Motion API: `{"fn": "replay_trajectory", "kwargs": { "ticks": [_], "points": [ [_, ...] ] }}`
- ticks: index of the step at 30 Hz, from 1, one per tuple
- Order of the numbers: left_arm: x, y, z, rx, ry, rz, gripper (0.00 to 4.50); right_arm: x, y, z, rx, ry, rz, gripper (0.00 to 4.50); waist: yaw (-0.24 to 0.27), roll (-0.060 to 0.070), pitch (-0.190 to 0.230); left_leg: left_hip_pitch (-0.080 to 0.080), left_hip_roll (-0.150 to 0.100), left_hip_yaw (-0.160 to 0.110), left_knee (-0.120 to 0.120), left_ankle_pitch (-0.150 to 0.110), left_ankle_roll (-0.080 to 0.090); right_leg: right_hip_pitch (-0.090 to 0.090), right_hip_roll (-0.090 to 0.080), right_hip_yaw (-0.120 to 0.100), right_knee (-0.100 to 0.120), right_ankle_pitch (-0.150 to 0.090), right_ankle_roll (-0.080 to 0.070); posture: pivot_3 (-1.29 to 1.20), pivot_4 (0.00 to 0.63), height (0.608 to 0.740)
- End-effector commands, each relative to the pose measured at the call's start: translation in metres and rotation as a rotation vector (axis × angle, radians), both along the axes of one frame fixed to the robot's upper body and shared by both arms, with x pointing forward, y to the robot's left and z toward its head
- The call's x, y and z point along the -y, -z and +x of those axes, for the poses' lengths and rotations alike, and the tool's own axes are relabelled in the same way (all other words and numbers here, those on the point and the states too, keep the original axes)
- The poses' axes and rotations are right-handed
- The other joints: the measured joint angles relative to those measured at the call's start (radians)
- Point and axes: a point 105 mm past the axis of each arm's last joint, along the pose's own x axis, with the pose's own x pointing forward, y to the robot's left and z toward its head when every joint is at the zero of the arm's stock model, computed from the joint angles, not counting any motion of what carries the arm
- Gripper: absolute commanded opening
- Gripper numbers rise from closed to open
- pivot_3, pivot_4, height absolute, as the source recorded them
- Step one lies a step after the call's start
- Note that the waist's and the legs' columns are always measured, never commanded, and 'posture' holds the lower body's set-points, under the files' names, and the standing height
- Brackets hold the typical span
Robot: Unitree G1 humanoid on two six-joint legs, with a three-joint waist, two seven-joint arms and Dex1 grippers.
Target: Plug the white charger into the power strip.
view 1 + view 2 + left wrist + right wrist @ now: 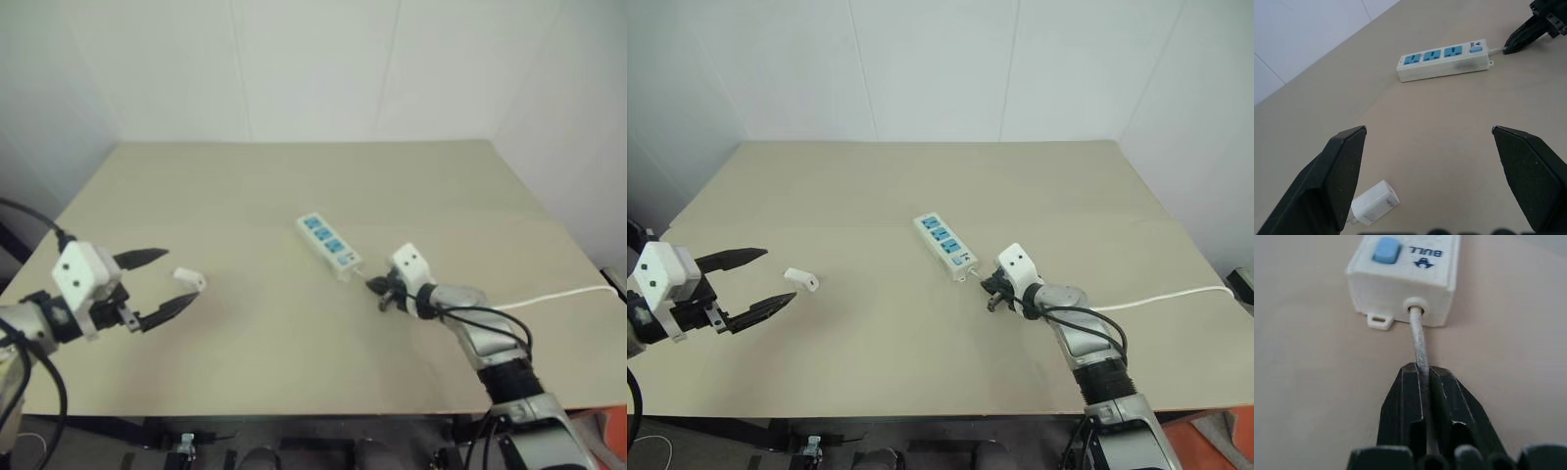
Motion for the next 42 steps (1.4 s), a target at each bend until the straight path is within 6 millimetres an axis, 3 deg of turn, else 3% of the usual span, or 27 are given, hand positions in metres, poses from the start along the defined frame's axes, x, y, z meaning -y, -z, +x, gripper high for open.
{"fn": "replay_trajectory", "kwargs": {
  "ticks": [1, 5, 10, 12, 17, 21, 25, 34, 42],
  "points": [
    [0.005, -0.008, -0.002, 0.028, 0.018, 0.013, 4.50, -0.006, 0.001, -0.028, -0.010, -0.122, 0.005, 0.01, 0.001, 0.000, 0.000, 0.000, 0.000, 0.000, 0.000, 0.000, 0.000, 0.000, 0.000, 0.000, 0.000, 0.000, 0.000, 0.00, 0.150, 0.740],
    [0.006, -0.008, -0.002, 0.024, 0.022, 0.011, 4.50, 0.005, 0.011, -0.052, -0.044, -0.190, -0.041, 0.01, 0.003, 0.000, 0.000, 0.000, 0.000, 0.000, 0.000, 0.000, 0.000, 0.001, 0.000, 0.000, 0.000, -0.002, 0.003, 0.00, 0.150, 0.740],
    [0.008, -0.009, 0.001, 0.023, 0.032, 0.011, 4.50, 0.027, 0.028, -0.060, -0.061, -0.175, -0.170, 0.01, 0.003, -0.001, -0.001, 0.002, 0.000, 0.000, 0.000, 0.000, 0.000, 0.002, 0.000, 0.000, 0.000, -0.004, 0.006, 0.00, 0.150, 0.740],
    [0.009, -0.009, 0.002, 0.022, 0.037, 0.010, 4.50, 0.027, 0.021, -0.060, -0.005, -0.177, -0.117, 0.01, 0.009, -0.002, -0.001, 0.002, 0.000, 0.000, 0.000, 0.000, 0.000, 0.002, 0.000, 0.000, 0.000, -0.004, 0.007, 0.00, 0.150, 0.740],
    [0.011, -0.009, 0.003, 0.020, 0.049, 0.007, 4.50, 0.019, -0.007, -0.067, 0.110, -0.174, 0.135, 1.63, 0.014, -0.002, -0.001, 0.000, 0.000, 0.000, 0.000, 0.000, 0.000, 0.001, 0.000, 0.000, -0.001, -0.004, 0.006, 0.00, 0.150, 0.740],
    [0.011, -0.010, 0.003, 0.018, 0.057, 0.005, 4.50, 0.013, -0.014, -0.076, 0.130, -0.197, 0.241, 3.08, 0.009, -0.002, -0.001, 0.001, 0.000, 0.000, 0.000, 0.000, 0.000, 0.001, 0.000, 0.000, 0.000, -0.004, 0.006, 0.00, 0.150, 0.740],
    [0.012, -0.010, 0.004, 0.017, 0.071, 0.004, 4.50, -0.001, -0.021, -0.069, 0.185, -0.144, 0.284, 4.44, 0.004, -0.002, -0.001, 0.001, 0.002, 0.000, 0.000, 0.000, 0.000, 0.001, 0.001, 0.000, 0.000, -0.004, 0.006, 0.00, 0.150, 0.740],
    [0.015, -0.010, 0.004, 0.016, 0.084, 0.000, 4.50, -0.028, -0.022, -0.035, 0.326, 0.063, 0.308, 4.48, 0.003, -0.001, -0.001, 0.001, 0.002, 0.001, 0.000, 0.000, 0.000, 0.000, 0.001, 0.001, 0.000, -0.003, 0.005, 0.00, 0.150, 0.740],
    [0.015, -0.010, 0.002, 0.017, 0.084, 0.000, 4.50, -0.047, -0.001, -0.033, 0.287, 0.071, 0.282, 4.48, 0.002, -0.001, 0.000, 0.001, 0.002, 0.001, 0.000, 0.000, 0.000, 0.000, 0.001, 0.001, 0.000, -0.002, 0.003, 0.00, 0.150, 0.740]
  ]
}}
